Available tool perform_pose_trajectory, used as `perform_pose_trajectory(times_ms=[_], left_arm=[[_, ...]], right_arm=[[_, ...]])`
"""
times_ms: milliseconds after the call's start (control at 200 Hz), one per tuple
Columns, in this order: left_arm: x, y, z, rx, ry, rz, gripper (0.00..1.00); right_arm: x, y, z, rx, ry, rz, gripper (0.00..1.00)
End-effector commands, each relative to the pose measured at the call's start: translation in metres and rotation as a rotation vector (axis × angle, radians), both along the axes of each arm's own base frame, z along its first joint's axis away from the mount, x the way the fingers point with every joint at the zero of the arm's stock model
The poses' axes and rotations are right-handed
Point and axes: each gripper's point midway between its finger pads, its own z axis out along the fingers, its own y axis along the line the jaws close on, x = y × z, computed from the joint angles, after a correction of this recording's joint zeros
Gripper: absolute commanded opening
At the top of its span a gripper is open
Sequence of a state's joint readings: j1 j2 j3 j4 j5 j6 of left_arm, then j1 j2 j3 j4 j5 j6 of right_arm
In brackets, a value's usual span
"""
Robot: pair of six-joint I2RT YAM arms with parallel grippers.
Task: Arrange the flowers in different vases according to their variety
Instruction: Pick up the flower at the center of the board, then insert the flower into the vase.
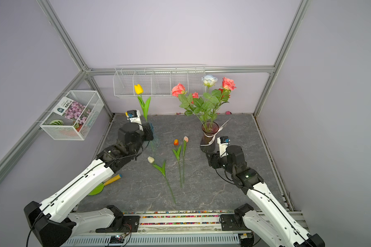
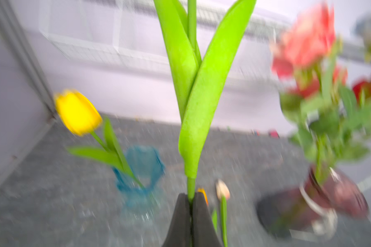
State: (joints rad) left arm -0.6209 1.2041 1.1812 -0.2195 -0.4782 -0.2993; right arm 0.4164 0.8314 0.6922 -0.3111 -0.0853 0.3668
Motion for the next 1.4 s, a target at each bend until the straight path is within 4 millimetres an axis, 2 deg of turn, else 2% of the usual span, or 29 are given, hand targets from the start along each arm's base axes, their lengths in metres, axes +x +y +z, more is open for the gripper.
perform_pose_trajectory(times_ms=[0,80,260,455,565,765,990,1020,1070,1125,1185,1225,1315,1400], left_arm=[[0.022,0.023,0.041,0.027,-0.187,0.087,0.00],[0.035,0.025,0.051,0.039,-0.287,0.080,0.00],[0.066,0.021,0.053,0.103,-0.394,0.087,0.00],[0.093,0.022,0.023,0.162,-0.417,0.104,0.00],[0.096,0.026,0.006,0.169,-0.449,0.101,0.00],[0.092,0.027,-0.031,0.148,-0.401,0.090,0.00],[0.087,0.037,-0.054,0.096,-0.361,0.134,0.01],[0.088,0.039,-0.056,0.086,-0.349,0.143,0.03],[0.087,0.039,-0.059,0.077,-0.330,0.137,0.13],[0.085,0.038,-0.059,0.058,-0.311,0.124,0.41],[0.080,0.035,-0.056,0.028,-0.281,0.098,0.60],[0.076,0.032,-0.053,0.009,-0.258,0.069,0.69],[0.065,0.029,-0.043,-0.019,-0.211,0.026,0.77],[0.051,0.028,-0.032,-0.057,-0.174,-0.005,0.78]], right_arm=[[-0.008,0.002,-0.004,0.038,0.016,0.009,0.69],[-0.012,0.001,-0.007,0.039,0.026,0.014,0.69],[-0.022,-0.004,-0.013,0.025,0.036,0.014,0.69],[-0.026,-0.006,-0.018,0.017,0.040,0.012,0.70],[-0.026,-0.005,-0.021,0.017,0.046,0.018,0.70],[-0.023,-0.002,-0.024,0.028,0.057,0.024,0.70],[-0.023,0.001,-0.027,0.036,0.070,0.033,0.70],[-0.023,0.001,-0.027,0.037,0.069,0.033,0.70],[-0.023,0.001,-0.027,0.039,0.067,0.033,0.70],[-0.023,0.002,-0.028,0.044,0.071,0.035,0.70],[-0.024,0.003,-0.028,0.046,0.074,0.037,0.70],[-0.024,0.003,-0.028,0.049,0.076,0.038,0.70],[-0.024,0.004,-0.029,0.053,0.078,0.040,0.70],[-0.024,0.005,-0.030,0.059,0.081,0.042,0.71]])
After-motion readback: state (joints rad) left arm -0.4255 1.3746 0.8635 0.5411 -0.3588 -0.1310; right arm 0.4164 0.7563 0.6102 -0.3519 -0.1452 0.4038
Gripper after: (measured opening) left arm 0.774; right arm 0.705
